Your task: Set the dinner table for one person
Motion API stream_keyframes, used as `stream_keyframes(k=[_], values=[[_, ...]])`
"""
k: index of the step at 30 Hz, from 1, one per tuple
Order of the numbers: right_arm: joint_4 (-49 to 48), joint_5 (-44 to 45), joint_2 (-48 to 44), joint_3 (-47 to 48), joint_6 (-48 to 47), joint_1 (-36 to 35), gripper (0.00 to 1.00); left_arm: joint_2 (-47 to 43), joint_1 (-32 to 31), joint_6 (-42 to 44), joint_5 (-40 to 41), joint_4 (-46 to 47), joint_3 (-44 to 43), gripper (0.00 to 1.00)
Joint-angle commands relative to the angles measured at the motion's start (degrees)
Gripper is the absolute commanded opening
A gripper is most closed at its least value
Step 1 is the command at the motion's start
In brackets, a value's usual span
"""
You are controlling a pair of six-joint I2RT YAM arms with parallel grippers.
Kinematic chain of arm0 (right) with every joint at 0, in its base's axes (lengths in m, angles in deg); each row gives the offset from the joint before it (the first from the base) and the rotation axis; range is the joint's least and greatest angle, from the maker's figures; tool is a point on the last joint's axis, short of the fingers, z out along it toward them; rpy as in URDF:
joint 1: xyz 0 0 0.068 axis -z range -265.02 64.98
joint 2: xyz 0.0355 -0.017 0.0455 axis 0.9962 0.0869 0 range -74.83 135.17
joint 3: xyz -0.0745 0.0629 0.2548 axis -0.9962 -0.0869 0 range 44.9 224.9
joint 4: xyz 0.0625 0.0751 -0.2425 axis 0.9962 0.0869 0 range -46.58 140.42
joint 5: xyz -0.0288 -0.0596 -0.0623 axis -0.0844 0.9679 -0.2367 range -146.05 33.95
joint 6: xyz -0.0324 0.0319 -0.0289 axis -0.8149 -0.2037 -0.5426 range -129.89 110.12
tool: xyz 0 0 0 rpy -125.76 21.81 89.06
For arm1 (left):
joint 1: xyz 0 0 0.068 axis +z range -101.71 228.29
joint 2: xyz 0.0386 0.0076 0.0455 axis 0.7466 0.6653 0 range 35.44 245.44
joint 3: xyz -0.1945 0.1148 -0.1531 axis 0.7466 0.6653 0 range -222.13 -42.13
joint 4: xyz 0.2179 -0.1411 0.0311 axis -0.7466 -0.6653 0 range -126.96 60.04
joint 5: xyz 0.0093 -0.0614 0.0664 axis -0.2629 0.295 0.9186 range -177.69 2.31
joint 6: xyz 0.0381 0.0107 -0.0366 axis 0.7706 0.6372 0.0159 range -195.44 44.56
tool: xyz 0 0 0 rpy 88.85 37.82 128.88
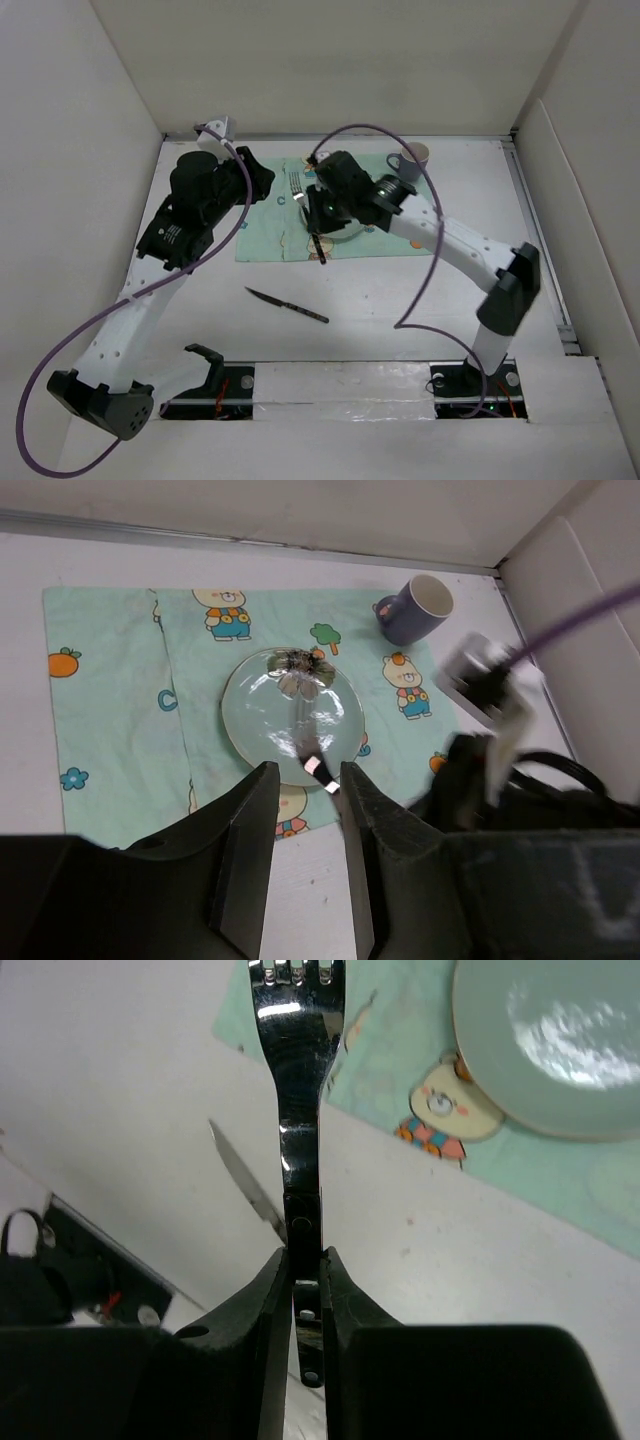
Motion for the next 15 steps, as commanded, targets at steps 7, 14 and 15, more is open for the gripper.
stream_keyframes(k=[7, 14, 15], values=[[3.21, 2.06, 32.99, 40.51, -0.72, 2.84, 0.0, -6.67, -5.4, -2.1, 0.87, -1.95, 3.06, 0.29], [-1.53, 1.99, 46.71, 48.04, 7.19, 5.3, 0.0, -9.49, -8.92, -0.69, 10.02, -5.03, 3.07, 0.29], [-2.06, 1.72, 47.33, 48.04, 7.9, 5.31, 0.0, -9.49, -8.93, -0.69, 9.85, -5.03, 3.16, 0.29]])
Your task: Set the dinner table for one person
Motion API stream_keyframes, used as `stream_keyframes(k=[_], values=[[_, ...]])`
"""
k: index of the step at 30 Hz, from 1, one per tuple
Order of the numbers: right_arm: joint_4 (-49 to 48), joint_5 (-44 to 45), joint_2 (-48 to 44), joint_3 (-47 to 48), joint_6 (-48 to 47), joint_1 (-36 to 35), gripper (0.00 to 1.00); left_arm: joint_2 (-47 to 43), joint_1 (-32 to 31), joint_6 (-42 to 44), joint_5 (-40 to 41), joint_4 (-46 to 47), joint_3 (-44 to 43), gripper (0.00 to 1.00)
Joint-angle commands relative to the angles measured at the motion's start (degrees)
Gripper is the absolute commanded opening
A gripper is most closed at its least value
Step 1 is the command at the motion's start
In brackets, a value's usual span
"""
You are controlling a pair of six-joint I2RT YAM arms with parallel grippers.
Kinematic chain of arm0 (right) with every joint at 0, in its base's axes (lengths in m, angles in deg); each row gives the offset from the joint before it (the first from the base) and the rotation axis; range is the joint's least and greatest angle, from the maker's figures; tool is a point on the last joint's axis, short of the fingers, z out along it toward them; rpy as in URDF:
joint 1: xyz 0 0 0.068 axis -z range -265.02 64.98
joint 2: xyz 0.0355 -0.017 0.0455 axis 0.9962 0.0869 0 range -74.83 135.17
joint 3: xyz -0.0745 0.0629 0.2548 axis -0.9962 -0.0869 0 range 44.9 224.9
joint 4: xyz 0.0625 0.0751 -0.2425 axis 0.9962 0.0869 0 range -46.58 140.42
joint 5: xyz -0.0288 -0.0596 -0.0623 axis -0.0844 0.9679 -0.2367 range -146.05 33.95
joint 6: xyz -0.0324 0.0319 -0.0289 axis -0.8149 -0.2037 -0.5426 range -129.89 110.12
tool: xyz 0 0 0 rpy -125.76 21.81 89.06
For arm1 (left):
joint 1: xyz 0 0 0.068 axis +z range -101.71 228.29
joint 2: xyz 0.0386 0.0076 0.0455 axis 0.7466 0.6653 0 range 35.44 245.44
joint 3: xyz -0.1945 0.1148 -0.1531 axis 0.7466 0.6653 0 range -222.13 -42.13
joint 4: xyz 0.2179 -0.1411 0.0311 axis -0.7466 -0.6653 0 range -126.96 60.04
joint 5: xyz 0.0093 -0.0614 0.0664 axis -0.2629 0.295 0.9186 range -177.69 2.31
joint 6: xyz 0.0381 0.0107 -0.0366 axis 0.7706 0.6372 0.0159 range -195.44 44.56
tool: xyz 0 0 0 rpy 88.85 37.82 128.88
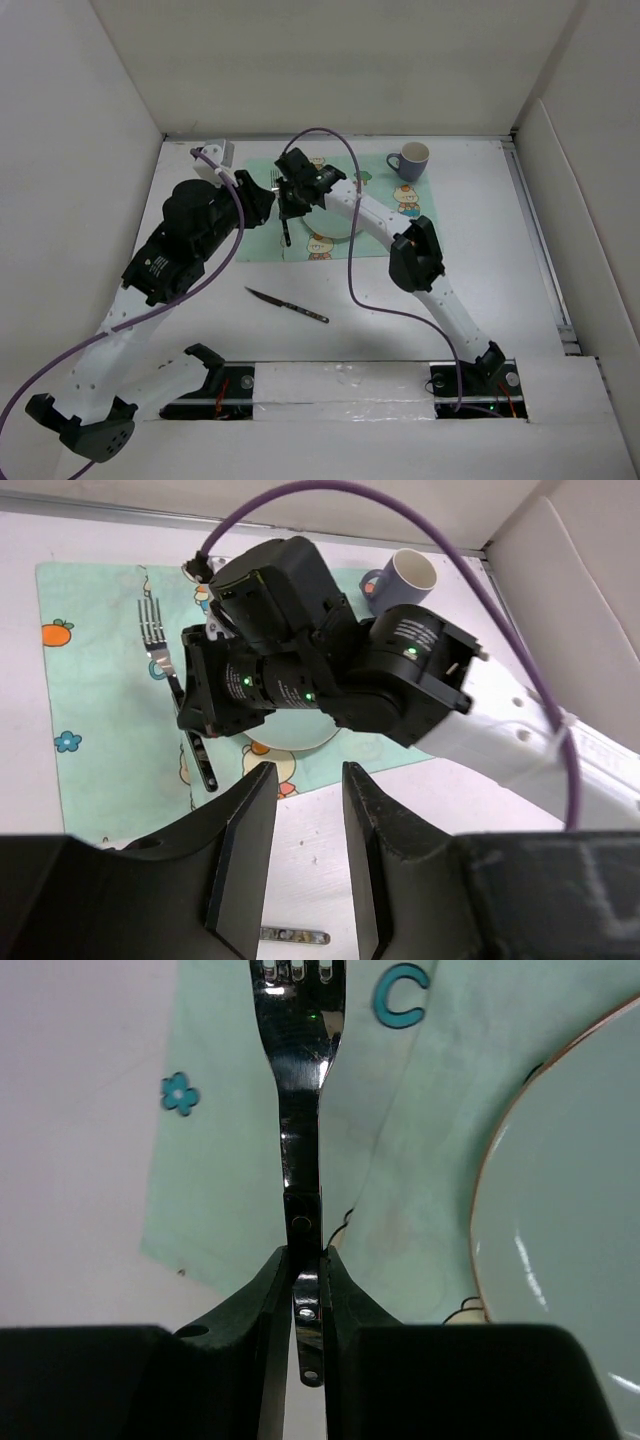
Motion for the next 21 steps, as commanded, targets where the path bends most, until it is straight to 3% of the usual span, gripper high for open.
stream_keyframes(k=[1, 12, 16, 21], values=[[-3.89, 0.26, 1.2, 3.82, 4.6, 1.04, 0.0, -0.81, -0.91, 0.51, 2.94, 0.19, 0.08, 0.29], [-7.77, -0.27, 7.18, 2.77, 10.32, 2.1, 0.0, -0.72, -3.02, -1.07, -0.84, 1.95, 3.42, 0.3], [-8.47, -1.41, 6.66, 1.55, 10.23, 2.63, 0.29, -0.72, -3.02, -1.07, 0.38, 1.78, 3.59, 0.3], [-9.35, -2.73, 0.95, 0.14, 9.36, 3.15, 0.39, -0.55, -3.02, -0.46, 2.23, 1.69, 2.81, 0.3]])
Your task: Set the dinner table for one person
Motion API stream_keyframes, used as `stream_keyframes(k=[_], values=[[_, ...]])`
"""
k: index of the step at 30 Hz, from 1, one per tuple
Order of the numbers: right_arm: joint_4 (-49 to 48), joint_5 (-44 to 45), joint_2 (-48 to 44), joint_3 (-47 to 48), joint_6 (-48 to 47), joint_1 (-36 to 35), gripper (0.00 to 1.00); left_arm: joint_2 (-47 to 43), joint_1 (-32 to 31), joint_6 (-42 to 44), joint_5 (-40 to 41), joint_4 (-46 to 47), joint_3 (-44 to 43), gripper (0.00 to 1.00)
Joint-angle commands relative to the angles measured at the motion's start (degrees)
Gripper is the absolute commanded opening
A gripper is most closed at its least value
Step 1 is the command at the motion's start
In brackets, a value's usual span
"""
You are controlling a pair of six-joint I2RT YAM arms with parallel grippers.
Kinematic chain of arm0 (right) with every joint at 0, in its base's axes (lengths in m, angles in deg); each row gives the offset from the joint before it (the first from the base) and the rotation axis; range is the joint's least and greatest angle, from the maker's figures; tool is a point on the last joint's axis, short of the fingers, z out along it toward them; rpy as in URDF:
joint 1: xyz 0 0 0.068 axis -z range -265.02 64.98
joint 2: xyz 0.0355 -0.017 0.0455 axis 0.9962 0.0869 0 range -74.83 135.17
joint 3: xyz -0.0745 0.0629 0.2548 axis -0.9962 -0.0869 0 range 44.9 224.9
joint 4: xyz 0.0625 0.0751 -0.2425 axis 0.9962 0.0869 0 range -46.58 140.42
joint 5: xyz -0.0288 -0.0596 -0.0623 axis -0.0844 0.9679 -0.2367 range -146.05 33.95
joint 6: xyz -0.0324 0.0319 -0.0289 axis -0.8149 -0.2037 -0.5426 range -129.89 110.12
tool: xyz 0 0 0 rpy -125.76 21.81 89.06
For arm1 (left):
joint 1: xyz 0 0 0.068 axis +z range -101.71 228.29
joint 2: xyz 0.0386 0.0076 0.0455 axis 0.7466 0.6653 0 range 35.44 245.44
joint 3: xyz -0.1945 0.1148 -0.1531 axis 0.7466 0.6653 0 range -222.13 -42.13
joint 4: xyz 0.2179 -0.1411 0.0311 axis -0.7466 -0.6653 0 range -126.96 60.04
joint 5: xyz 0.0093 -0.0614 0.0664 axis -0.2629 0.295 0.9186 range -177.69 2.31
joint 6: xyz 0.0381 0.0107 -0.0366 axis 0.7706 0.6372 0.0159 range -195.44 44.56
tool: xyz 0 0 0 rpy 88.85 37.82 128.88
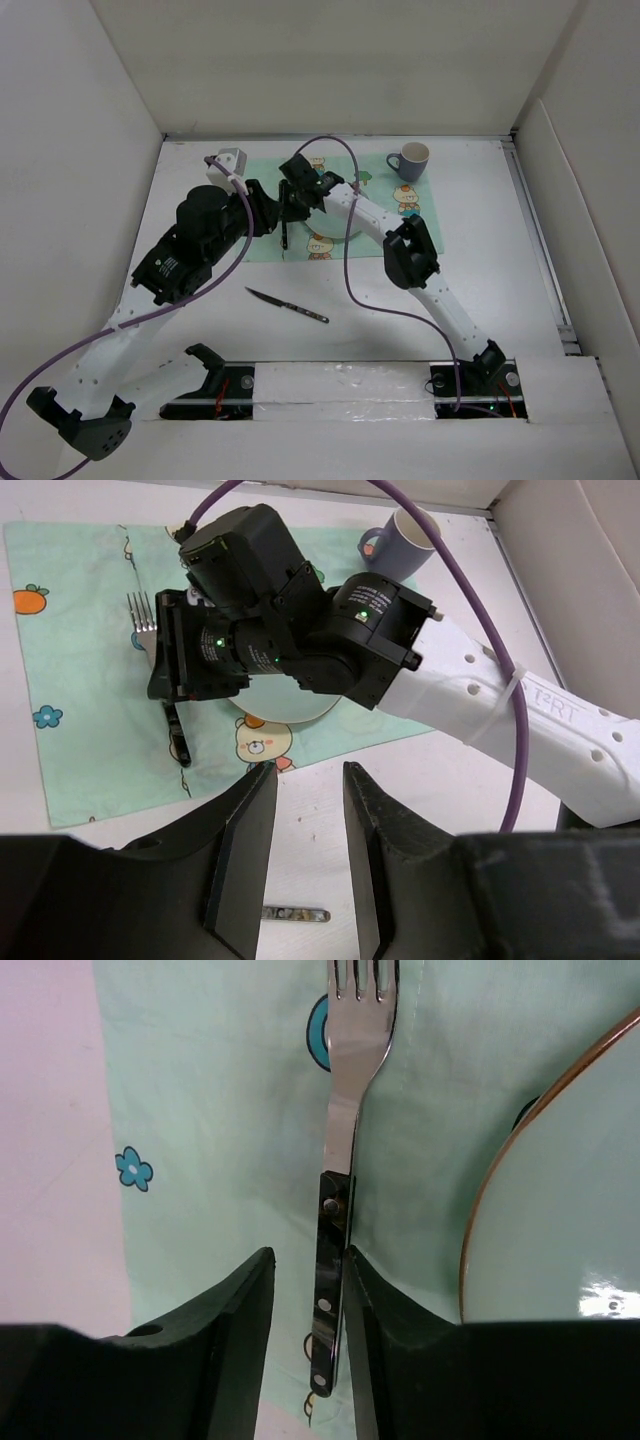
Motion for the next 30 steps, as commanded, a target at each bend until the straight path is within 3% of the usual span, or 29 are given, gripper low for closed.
stream_keyframes(k=[1, 4, 5, 6, 8, 11, 13, 14, 15, 17, 18, 22, 30], values=[[-3.97, -0.68, -10.64, -2.61, -1.52, 0.66, 0.44, -0.44, -0.2, 1.05, 3.06, 1.71, -2.09, 0.3], [-5.73, -0.85, -15.0, -9.02, -3.46, 0.66, 0.45, 0.0, -0.2, 2.02, 4.39, 1.36, -4.38, 0.31], [-6.95, -1.46, -20.57, -12.53, -4.25, 0.66, 0.4, 0.44, -0.2, 2.89, 5.0, 1.1, -5.43, 0.31], [-10.44, -2.16, -23.58, -16.57, -5.22, 0.66, 0.23, 1.23, -0.2, 3.34, 6.23, 0.92, -7.7, 0.31], [-13.89, -5.49, -29.9, -30.75, -9.52, -0.82, 0.01, 1.93, -0.2, 4.13, 6.94, 0.74, -9.65, 0.31], [-19.08, -7.0, -42.21, -49.57, -16.37, -3.63, 0.0, 2.9, -0.2, 5.53, 8.17, 1.53, -12.12, 0.27], [-19.97, -5.96, -49.43, -57.0, -20.06, -8.29, 0.0, 3.43, -0.2, 6.33, 8.87, 2.32, -13.0, 0.26], [-19.8, -5.08, -51.19, -60.0, -20.95, -9.96, 0.07, 3.87, -0.2, 6.5, 9.22, 2.33, -13.26, 0.26], [-19.27, -4.9, -52.6, -65.07, -21.57, -13.02, 0.32, 4.83, -0.2, 6.59, 9.57, 2.41, -13.96, 0.26], [-18.65, -3.76, -54.89, -69.06, -23.07, -14.97, 0.6, 5.89, -0.2, 6.68, 9.84, 2.5, -15.01, 0.26], [-19.09, -4.01, -55.16, -70.65, -23.51, -15.68, 0.69, 6.94, -0.2, 6.68, 9.67, 2.76, -16.24, 0.26], [-19.36, -1.65, -53.94, -72.78, -26.84, -17.53, 0.74, 9.66, -0.2, 6.24, 8.79, 4.08, -19.15, 0.28], [-18.82, 2.05, -42.61, -66.1, -32.56, -19.47, 0.74, 11.08, -0.2, 1.94, 6.42, 4.61, -20.65, 0.33]])
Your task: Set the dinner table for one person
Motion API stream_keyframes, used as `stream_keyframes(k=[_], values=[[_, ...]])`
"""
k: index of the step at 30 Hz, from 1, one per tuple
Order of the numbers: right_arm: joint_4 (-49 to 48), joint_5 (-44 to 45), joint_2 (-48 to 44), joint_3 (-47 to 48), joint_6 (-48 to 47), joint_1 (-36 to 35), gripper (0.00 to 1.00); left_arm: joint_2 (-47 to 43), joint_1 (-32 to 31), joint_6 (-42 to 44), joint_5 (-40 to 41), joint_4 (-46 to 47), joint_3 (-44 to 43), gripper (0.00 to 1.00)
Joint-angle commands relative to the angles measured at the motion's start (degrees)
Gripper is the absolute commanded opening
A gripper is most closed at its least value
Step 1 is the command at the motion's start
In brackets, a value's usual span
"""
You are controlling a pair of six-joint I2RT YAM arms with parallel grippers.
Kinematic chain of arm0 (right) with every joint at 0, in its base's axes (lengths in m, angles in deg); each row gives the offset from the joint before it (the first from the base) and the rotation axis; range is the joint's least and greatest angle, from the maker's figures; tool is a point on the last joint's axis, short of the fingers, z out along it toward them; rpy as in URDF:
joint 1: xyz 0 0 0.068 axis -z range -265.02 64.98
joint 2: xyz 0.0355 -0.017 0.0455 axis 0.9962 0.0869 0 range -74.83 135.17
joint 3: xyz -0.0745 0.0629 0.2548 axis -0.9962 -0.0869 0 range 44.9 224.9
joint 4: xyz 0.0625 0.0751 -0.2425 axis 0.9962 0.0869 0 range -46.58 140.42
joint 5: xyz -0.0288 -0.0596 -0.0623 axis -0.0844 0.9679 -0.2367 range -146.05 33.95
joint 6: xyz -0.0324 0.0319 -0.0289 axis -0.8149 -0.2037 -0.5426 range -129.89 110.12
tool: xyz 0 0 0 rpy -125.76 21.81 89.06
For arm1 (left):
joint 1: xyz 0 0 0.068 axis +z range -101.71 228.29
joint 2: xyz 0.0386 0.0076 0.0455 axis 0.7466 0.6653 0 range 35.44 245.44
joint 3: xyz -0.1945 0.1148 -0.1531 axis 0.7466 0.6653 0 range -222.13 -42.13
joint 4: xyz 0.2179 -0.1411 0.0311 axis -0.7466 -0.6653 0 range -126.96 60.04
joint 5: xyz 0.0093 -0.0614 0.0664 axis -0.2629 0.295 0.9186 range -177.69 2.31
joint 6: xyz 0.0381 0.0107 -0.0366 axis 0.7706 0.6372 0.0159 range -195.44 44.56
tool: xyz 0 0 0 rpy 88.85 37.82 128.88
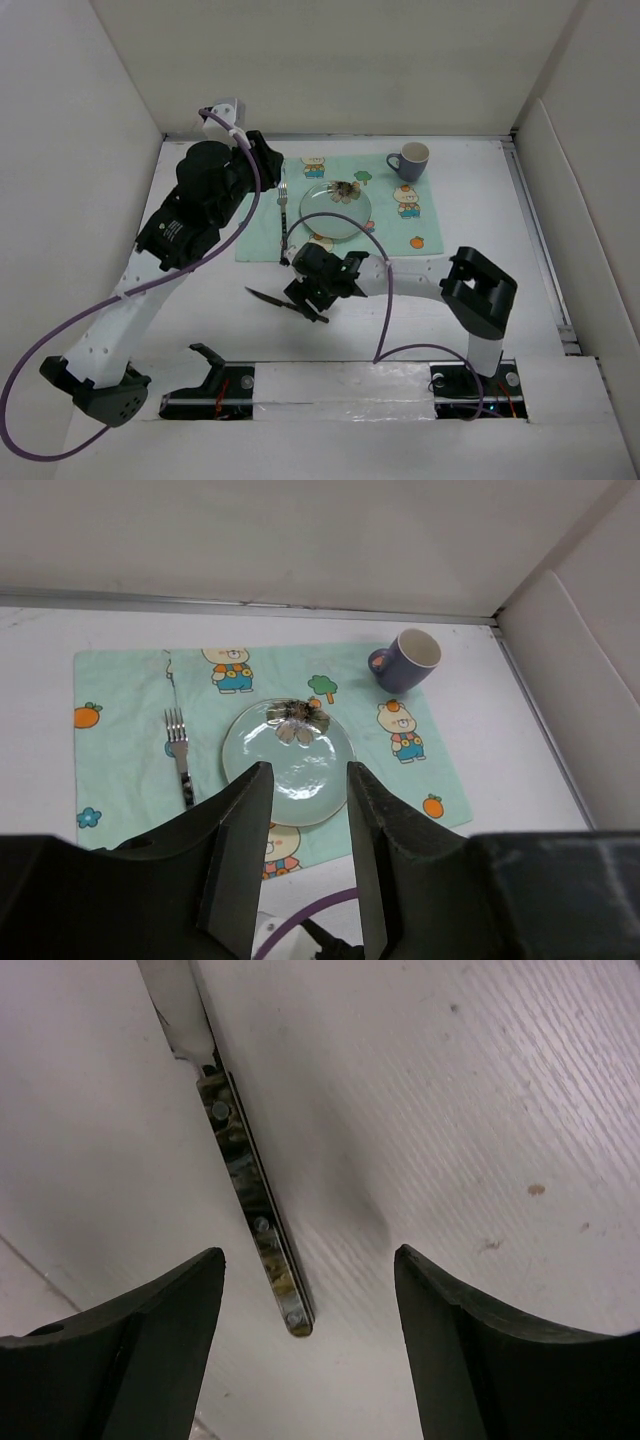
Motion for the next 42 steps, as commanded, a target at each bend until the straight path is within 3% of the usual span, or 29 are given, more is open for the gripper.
stream_keyframes(k=[1, 8, 11, 15, 23, 27, 34, 42], values=[[-2.37, 1.44, 2.86, 4.57, -4.61, -1.34, 0.74, -1.36, -0.17, -2.41, -1.11, 3.1, -2.09, 0.33], [-2.19, 1.43, 8.41, 7.56, -5.76, -3.19, 0.65, -4.26, -0.17, -3.73, 0.91, 2.14, 0.63, 0.33], [-3.25, 1.43, 9.46, 6.51, -4.7, -4.42, 0.47, -5.05, -0.17, -4.0, 1.36, 2.13, 1.69, 0.34], [-2.73, 1.52, 8.24, 5.54, -3.82, -4.95, 0.0, -5.14, -0.17, -3.74, 1.79, 2.13, 2.39, 0.34], [4.57, 1.43, -8.09, 9.05, -2.51, -0.05, 0.0, -2.07, -0.17, 7.24, 11.37, 1.52, -4.45, 0.37], [1.85, 0.46, -14.09, 7.04, 0.31, 16.26, 0.0, -0.58, -0.17, 7.61, 6.74, 3.45, -2.28, 0.39], [2.55, 1.53, -5.49, 13.86, 0.22, 36.41, 0.0, 2.07, -0.17, 7.16, 0.57, 3.89, 1.16, 0.4], [7.03, 1.52, 9.79, 25.92, -1.18, 43.56, 0.0, 1.28, -0.17, 7.69, -0.4, 5.38, 3.97, 0.41]])
